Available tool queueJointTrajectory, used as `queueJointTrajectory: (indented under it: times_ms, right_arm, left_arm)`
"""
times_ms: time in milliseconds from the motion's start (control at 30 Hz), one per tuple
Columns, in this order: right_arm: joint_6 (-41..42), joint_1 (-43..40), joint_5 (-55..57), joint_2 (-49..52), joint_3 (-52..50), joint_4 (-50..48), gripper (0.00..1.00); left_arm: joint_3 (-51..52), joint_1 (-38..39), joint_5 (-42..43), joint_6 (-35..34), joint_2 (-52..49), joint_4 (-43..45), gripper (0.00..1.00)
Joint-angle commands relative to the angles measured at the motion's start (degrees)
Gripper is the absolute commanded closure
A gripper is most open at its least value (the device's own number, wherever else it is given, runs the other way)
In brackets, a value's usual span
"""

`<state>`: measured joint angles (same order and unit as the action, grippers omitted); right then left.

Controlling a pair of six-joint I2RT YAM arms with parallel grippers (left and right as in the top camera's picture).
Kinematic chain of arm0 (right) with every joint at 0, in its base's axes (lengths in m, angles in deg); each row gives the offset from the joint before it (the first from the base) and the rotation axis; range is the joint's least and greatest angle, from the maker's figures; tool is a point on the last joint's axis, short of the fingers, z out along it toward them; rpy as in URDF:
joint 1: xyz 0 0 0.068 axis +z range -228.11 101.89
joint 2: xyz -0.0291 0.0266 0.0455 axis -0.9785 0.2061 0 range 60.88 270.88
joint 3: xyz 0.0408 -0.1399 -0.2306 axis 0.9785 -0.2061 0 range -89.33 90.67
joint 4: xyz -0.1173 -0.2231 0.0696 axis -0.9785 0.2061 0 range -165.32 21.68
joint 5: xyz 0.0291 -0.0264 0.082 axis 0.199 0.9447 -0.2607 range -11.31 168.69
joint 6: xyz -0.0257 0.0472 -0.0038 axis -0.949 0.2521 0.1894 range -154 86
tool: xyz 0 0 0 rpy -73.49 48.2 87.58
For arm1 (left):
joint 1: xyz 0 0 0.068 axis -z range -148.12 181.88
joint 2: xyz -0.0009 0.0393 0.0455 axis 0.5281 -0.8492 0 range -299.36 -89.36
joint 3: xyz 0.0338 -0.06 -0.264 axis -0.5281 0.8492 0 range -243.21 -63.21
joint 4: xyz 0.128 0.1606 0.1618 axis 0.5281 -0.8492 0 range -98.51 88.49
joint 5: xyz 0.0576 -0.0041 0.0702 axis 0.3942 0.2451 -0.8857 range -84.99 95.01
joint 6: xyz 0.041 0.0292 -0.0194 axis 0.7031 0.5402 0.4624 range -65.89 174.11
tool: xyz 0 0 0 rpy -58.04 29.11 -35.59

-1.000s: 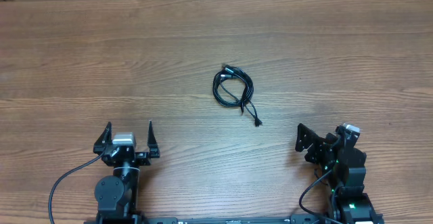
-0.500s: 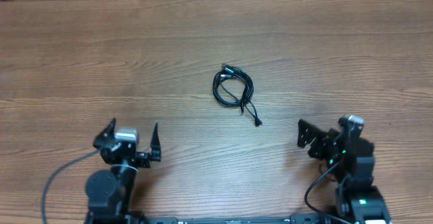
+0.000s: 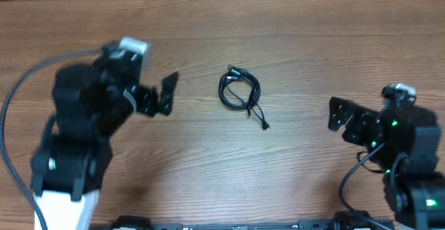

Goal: Untangle cables
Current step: 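Reach the left gripper to the black cable bundle and grasp it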

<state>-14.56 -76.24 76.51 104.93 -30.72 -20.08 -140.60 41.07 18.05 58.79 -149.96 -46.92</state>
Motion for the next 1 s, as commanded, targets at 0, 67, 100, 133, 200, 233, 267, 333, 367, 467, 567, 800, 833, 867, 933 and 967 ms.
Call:
queueJointTrajectory:
  times_ms: [0,67,100,133,200,233,267,333,367,467,567,800,833,867,933,967]
  right_arm:
    - [-1.51,0.00,-3.37,2.73,7.32,1.81,0.00]
    - [-1.79,0.00,-4.22,3.78,8.90,1.88,0.00]
    - [-1.68,0.00,-4.85,3.93,8.96,1.62,0.00]
    - [-1.66,-0.02,-5.73,4.04,8.96,1.09,0.00]
    - [-1.68,-0.02,-7.61,4.33,8.96,1.49,0.00]
    - [-1.75,-0.02,-9.44,4.48,8.96,1.75,0.00]
    - [-1.75,-0.02,-10.19,4.57,8.96,1.77,0.00]
    - [-1.68,-0.02,-10.78,4.68,8.98,1.88,0.00]
    - [-1.66,-0.02,-10.54,4.68,8.98,2.23,0.00]
    - [-1.25,-0.02,-7.54,5.09,8.98,4.31,0.00]
    - [-1.31,0.00,-5.09,5.44,8.98,6.21,0.00]
    - [-1.84,-0.02,-4.28,5.42,8.98,8.11,0.00]
    - [-1.97,-0.02,-4.26,5.42,8.98,8.26,0.00]
    - [-1.95,-0.02,-4.28,5.42,8.98,8.37,0.00]
    - [-1.95,-0.02,-4.28,5.42,8.96,8.70,0.00]
    - [-1.97,-0.02,-4.26,5.42,8.96,8.85,0.00]
  left_arm:
    - [-14.25,6.12,-4.46,0.04,-9.44,-7.30,0.00]
    - [-21.14,9.66,-5.51,0.02,-15.32,-13.92,0.00]
    - [-22.88,10.84,-5.27,-0.11,-17.14,-15.50,0.00]
    - [-24.52,12.17,-3.76,-0.72,-19.17,-16.87,0.00]
    - [-25.16,13.99,0.76,-1.31,-22.01,-17.94,0.00]
    - [-25.16,14.80,3.10,-1.88,-23.71,-17.29,0.00]
    - [-25.22,15.37,3.50,-3.15,-24.85,-16.94,0.00]
    - [-25.27,16.65,0.35,-8.04,-27.96,-16.81,0.00]
    - [-25.27,17.25,-2.27,-9.99,-29.77,-17.00,0.00]
    - [-25.27,17.94,-7.61,-14.95,-36.02,-17.11,0.00]
    - [-25.27,17.77,-8.17,-18.18,-41.92,-16.28,0.00]
    - [-25.27,17.42,-6.38,-24.72,-53.72,-11.61,0.00]
    - [-25.27,17.42,-2.38,-24.68,-55.25,-9.79,0.00]
    - [-25.27,17.40,0.94,-24.65,-55.95,-9.31,0.00]
    - [-25.27,17.42,4.83,-24.46,-57.31,-8.13,0.02]
    - [-25.27,17.42,4.66,-25.27,-57.75,-7.91,0.05]
